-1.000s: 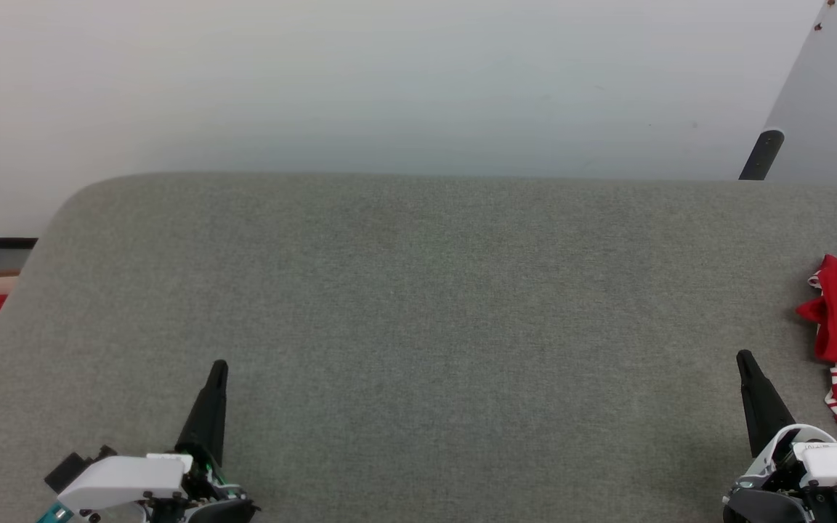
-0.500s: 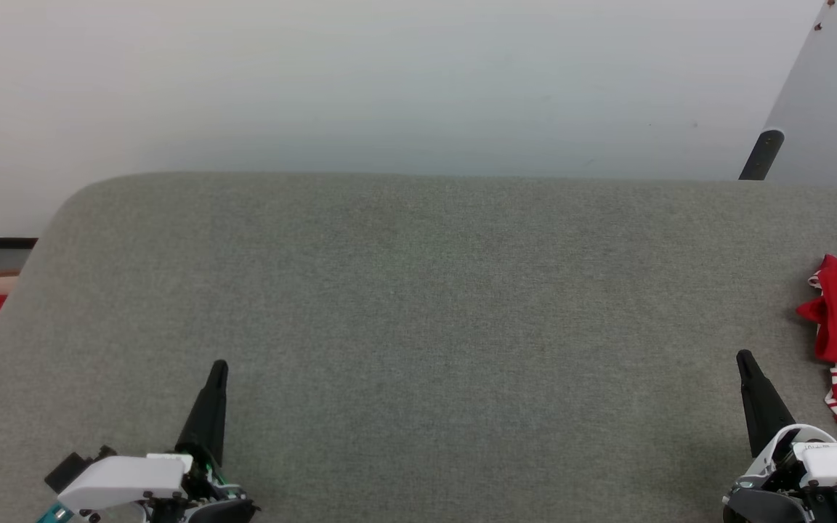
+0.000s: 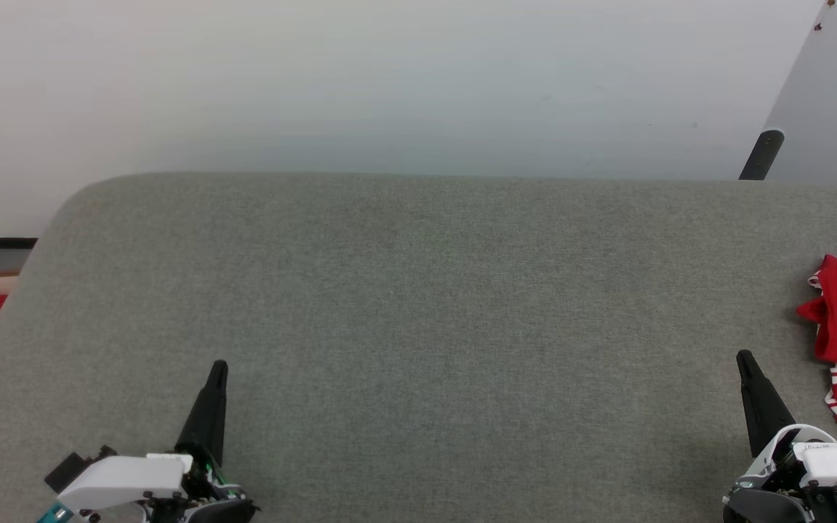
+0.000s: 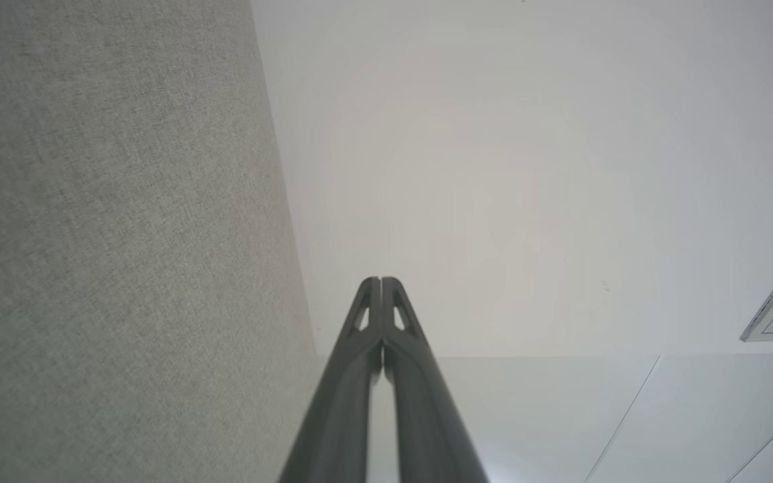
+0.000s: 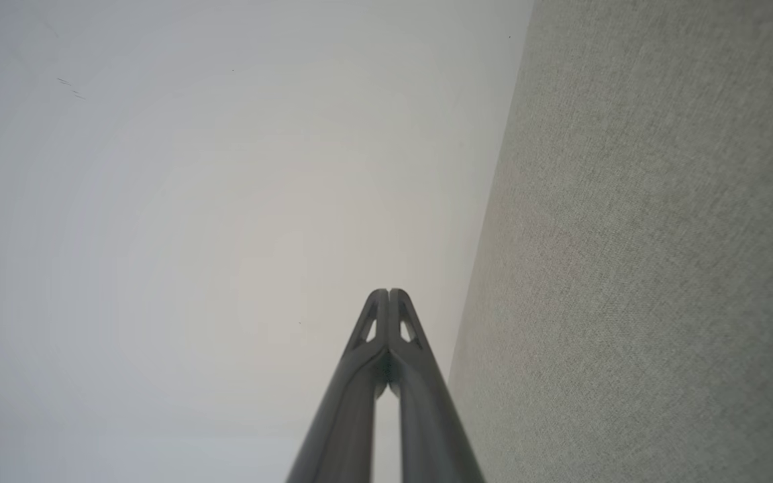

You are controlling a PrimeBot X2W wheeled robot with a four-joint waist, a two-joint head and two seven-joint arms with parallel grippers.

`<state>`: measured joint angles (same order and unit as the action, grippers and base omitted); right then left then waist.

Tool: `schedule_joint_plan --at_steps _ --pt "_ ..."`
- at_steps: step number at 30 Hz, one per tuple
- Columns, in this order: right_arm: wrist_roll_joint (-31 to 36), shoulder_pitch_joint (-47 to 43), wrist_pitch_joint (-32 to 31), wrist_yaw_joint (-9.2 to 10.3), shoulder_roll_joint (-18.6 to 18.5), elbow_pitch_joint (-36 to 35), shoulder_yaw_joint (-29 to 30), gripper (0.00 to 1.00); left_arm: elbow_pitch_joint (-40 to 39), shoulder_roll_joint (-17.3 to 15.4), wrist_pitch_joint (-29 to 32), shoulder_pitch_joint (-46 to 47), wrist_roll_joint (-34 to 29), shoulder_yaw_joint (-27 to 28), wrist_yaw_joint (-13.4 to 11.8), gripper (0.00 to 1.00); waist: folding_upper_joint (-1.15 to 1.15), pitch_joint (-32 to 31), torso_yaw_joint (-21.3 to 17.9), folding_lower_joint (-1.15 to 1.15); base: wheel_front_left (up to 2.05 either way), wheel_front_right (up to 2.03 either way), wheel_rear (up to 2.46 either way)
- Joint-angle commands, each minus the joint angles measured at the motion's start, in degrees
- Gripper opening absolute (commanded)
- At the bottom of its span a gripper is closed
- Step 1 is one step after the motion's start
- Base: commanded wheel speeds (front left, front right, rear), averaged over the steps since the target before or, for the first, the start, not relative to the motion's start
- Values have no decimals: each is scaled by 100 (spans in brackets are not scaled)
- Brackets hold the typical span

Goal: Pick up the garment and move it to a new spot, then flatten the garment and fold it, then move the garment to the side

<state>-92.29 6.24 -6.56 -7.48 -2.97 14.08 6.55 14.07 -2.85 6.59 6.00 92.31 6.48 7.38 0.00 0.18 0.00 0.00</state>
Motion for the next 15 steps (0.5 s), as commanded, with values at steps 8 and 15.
schedule_joint_plan --at_steps 8,15 --pt "-24 14 -1 -2 18 2 -1 0 -12 4 11 54 20 15 21 0 0 0 0 0 0 0 0" --pt "-24 14 -1 -2 18 2 -1 0 -12 4 10 54 20 15 21 0 0 0 0 0 0 0 0"
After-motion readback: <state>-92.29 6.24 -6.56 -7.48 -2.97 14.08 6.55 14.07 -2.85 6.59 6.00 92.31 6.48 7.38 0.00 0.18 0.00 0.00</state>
